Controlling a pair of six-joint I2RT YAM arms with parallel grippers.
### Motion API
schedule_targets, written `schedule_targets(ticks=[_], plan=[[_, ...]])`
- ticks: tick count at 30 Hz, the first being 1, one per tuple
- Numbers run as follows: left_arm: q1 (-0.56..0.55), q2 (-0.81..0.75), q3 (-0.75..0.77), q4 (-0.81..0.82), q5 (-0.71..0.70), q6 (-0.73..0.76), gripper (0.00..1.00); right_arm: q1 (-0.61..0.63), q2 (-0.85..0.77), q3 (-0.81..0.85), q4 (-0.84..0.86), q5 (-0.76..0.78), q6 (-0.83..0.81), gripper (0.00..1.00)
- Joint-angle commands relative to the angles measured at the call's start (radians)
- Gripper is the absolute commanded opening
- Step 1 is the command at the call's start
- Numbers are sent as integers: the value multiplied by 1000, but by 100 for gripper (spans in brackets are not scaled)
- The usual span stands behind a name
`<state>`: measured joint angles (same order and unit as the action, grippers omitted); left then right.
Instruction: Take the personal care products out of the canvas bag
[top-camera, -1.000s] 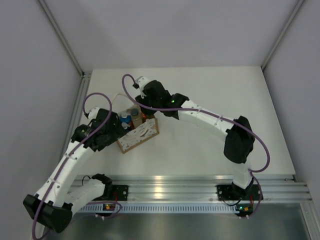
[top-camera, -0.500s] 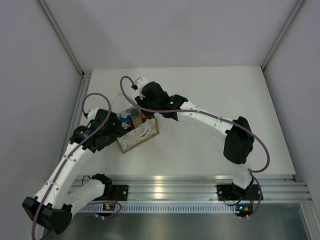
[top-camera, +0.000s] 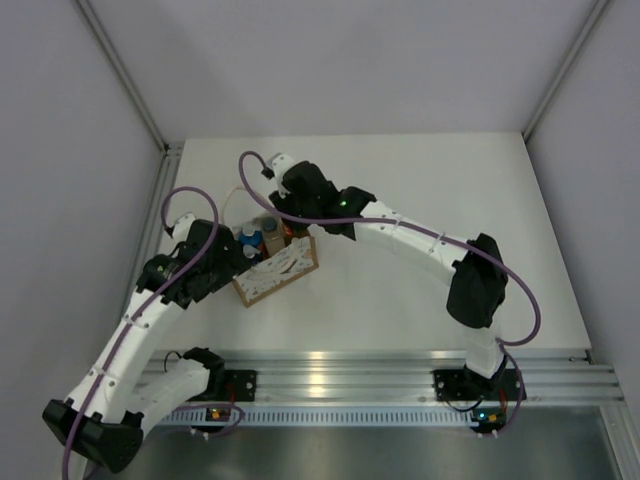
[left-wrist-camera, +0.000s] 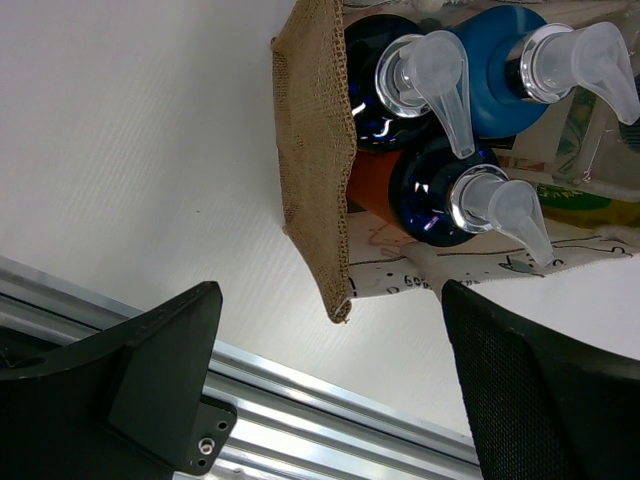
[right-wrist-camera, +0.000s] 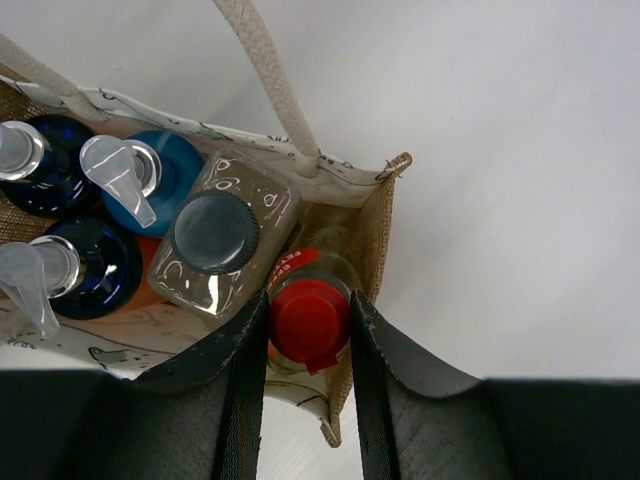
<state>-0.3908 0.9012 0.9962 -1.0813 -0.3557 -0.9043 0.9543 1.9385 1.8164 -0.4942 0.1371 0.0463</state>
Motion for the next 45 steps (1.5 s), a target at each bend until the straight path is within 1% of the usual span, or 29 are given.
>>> schedule_targets(ticks=[1,10,22,31,33,35,40,43,45], plan=[[0,-13,10,32,-11,13,96,24,-95,112,72,21,-10,0],[0,-7,9,32,-8,22,97,23,-177,152,54,35,-19,0],[0,-10,10,32,-9,33,98,20,-254,251,13,82,-36,0],[0,-18,10,32,0,35,98,-2,-297,296,-27,235,-39,0],[0,-21,9,34,0,36,98,-17,-306,285,-30,275,-37,0],[0,-25,5,32,1,36,98,-34,-322,259,-30,283,-39,0],[0,-31,4,32,7,33,98,-127,-354,157,-17,237,-2,0],[0,-33,4,32,12,31,98,-169,-390,4,61,207,1,0],[0,-35,4,32,14,33,98,-210,-407,-60,130,182,7,0]])
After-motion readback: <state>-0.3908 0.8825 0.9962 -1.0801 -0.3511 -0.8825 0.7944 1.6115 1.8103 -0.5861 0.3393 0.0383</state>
